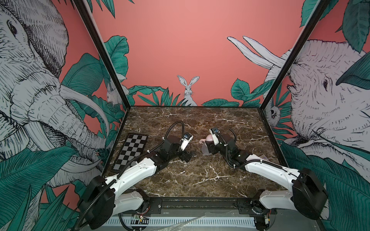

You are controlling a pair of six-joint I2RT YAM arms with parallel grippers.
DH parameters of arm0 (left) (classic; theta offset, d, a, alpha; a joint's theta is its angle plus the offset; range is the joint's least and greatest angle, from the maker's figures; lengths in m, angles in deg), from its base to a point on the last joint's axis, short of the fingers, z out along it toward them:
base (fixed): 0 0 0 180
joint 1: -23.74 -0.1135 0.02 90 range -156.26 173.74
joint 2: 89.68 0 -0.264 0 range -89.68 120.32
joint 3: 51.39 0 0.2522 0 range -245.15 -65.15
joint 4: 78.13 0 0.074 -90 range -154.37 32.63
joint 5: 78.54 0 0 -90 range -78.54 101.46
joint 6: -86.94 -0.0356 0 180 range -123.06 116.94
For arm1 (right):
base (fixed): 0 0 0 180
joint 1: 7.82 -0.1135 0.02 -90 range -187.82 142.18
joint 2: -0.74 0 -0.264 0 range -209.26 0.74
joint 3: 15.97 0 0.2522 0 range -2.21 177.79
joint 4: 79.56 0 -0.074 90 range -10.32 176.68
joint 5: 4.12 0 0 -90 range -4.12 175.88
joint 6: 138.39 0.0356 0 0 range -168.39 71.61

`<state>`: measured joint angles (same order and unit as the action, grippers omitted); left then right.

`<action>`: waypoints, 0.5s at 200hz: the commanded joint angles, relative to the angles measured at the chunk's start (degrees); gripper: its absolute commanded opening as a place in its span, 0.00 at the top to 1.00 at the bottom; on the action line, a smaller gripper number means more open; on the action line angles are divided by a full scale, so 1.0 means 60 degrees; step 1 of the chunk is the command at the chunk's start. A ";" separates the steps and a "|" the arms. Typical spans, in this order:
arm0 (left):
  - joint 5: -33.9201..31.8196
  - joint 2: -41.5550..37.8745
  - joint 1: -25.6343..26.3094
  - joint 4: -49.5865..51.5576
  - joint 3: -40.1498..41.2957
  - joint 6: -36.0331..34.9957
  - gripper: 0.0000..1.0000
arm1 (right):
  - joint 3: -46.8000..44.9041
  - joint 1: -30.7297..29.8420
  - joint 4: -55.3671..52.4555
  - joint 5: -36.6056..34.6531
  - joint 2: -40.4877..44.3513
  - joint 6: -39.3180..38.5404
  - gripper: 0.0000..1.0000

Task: Assemble the baby bottles
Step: Close the lid on the baby bottle.

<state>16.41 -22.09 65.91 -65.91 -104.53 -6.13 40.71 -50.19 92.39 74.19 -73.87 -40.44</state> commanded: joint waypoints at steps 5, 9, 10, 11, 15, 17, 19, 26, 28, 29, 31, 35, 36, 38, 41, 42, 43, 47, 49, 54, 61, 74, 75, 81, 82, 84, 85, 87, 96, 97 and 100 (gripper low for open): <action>0.0054 -0.0013 -0.0071 0.0019 -0.0298 -0.0102 0.01 | 0.0187 0.0016 -0.1446 -0.0114 -0.0181 -0.0196 0.27; 0.0054 -0.0028 -0.0074 0.0022 -0.0293 -0.0117 0.01 | 0.0245 0.0008 -0.1488 -0.0059 -0.0198 -0.0196 0.27; 0.0054 -0.0022 -0.0073 0.0022 -0.0293 -0.0118 0.01 | 0.0267 0.0005 -0.1499 -0.0052 -0.0202 -0.0196 0.27; 0.0054 -0.0021 -0.0073 0.0022 -0.0300 -0.0110 0.01 | 0.0285 0.0010 -0.1504 -0.0041 -0.0205 -0.0196 0.27; 0.0061 -0.0029 -0.0071 0.0022 -0.0293 -0.0116 0.01 | 0.0330 0.0008 -0.1564 0.0003 -0.0231 -0.0202 0.27; 0.0056 -0.0026 -0.0071 0.0022 -0.0293 -0.0117 0.01 | 0.0372 0.0014 -0.1585 0.0011 -0.0246 -0.0209 0.27; 0.0054 -0.0033 -0.0071 0.0022 -0.0293 -0.0118 0.01 | 0.0408 0.0015 -0.1612 0.0024 -0.0261 -0.0218 0.27; 0.0048 -0.0045 -0.0078 0.0022 -0.0293 -0.0118 0.01 | 0.0505 0.0015 -0.1689 0.0078 -0.0291 -0.0220 0.26; 0.0041 -0.0045 -0.0073 0.0033 -0.0282 -0.0129 0.01 | 0.0526 0.0016 -0.1697 0.0092 -0.0308 -0.0224 0.26; 0.0040 -0.0045 -0.0072 0.0035 -0.0280 -0.0131 0.01 | 0.0539 0.0016 -0.1698 0.0097 -0.0309 -0.0225 0.26; 0.0039 -0.0045 -0.0071 0.0037 -0.0279 -0.0129 0.00 | 0.0556 0.0016 -0.1703 0.0100 -0.0320 -0.0225 0.26; 0.0034 -0.0058 -0.0071 0.0037 -0.0278 -0.0134 0.00 | 0.0598 0.0016 -0.1714 0.0121 -0.0344 -0.0220 0.26; 0.0029 -0.0059 -0.0071 0.0037 -0.0278 -0.0134 0.01 | 0.0605 0.0008 -0.1721 0.0133 -0.0341 -0.0223 0.26; 0.0029 -0.0052 -0.0071 0.0044 -0.0278 -0.0133 0.01 | 0.0628 0.0003 -0.1727 0.0142 -0.0347 -0.0236 0.26; 0.0025 -0.0066 -0.0071 0.0051 -0.0278 -0.0133 0.01 | 0.0663 0.0014 -0.1753 0.0165 -0.0352 -0.0238 0.26; 0.0032 -0.0063 -0.0071 0.0051 -0.0271 -0.0133 0.01 | 0.0681 0.0015 -0.1763 0.0170 -0.0353 -0.0232 0.26; 0.0028 -0.0068 -0.0071 0.0052 -0.0267 -0.0133 0.01 | 0.0690 0.0015 -0.1768 0.0180 -0.0353 -0.0236 0.26; 0.0025 -0.0074 -0.0071 0.0052 -0.0264 -0.0126 0.00 | 0.0729 0.0015 -0.1789 0.0207 -0.0374 -0.0246 0.26; 0.0014 -0.0081 -0.0071 0.0052 -0.0256 -0.0124 0.00 | 0.0754 0.0015 -0.1799 0.0223 -0.0392 -0.0253 0.26; 0.0019 -0.0084 -0.0071 0.0052 -0.0249 -0.0119 0.01 | 0.0816 0.0013 -0.1818 0.0267 -0.0417 -0.0258 0.25; 0.0016 -0.0103 -0.0071 0.0052 -0.0234 -0.0119 0.01 | 0.0928 0.0010 -0.1925 0.0299 -0.0467 -0.0269 0.25; 0.0003 -0.0130 -0.0071 0.0052 -0.0207 -0.0114 0.00 | 0.1139 0.0016 -0.2135 0.0356 -0.0565 -0.0269 0.25; -0.0001 -0.0131 -0.0071 0.0052 -0.0206 -0.0109 0.00 | 0.1153 0.0016 -0.2137 0.0360 -0.0569 -0.0269 0.25; -0.0003 -0.0139 -0.0071 0.0052 -0.0191 -0.0104 0.01 | 0.1213 0.0015 -0.2178 0.0400 -0.0587 -0.0282 0.24; -0.0004 -0.0129 -0.0071 0.0052 -0.0191 -0.0104 0.00 | 0.1227 0.0015 -0.2188 0.0404 -0.0587 -0.0283 0.24; -0.0016 -0.0143 -0.0071 0.0052 -0.0190 -0.0107 0.01 | 0.1252 0.0016 -0.2195 0.0419 -0.0599 -0.0280 0.24; -0.0017 -0.0145 -0.0071 0.0052 -0.0190 -0.0105 0.00 | 0.1268 0.0016 -0.2196 0.0421 -0.0600 -0.0282 0.24; -0.0019 -0.0147 -0.0071 0.0052 -0.0190 -0.0111 0.00 | 0.1277 0.0016 -0.2208 0.0434 -0.0606 -0.0284 0.24; -0.0034 -0.0147 -0.0071 0.0052 -0.0185 -0.0105 0.01 | 0.1346 0.0016 -0.2252 0.0474 -0.0602 -0.0273 0.24; -0.0027 -0.0147 -0.0071 0.0052 -0.0188 -0.0104 0.01 | 0.1352 0.0016 -0.2261 0.0478 -0.0602 -0.0279 0.24; -0.0033 -0.0147 -0.0071 0.0052 -0.0183 -0.0105 0.00 | 0.1377 0.0016 -0.2281 0.0493 -0.0602 -0.0283 0.24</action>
<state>16.41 -22.09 65.89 -65.91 -104.57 -6.18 46.94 -50.19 81.14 76.16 -77.06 -41.41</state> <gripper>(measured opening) 0.995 0.757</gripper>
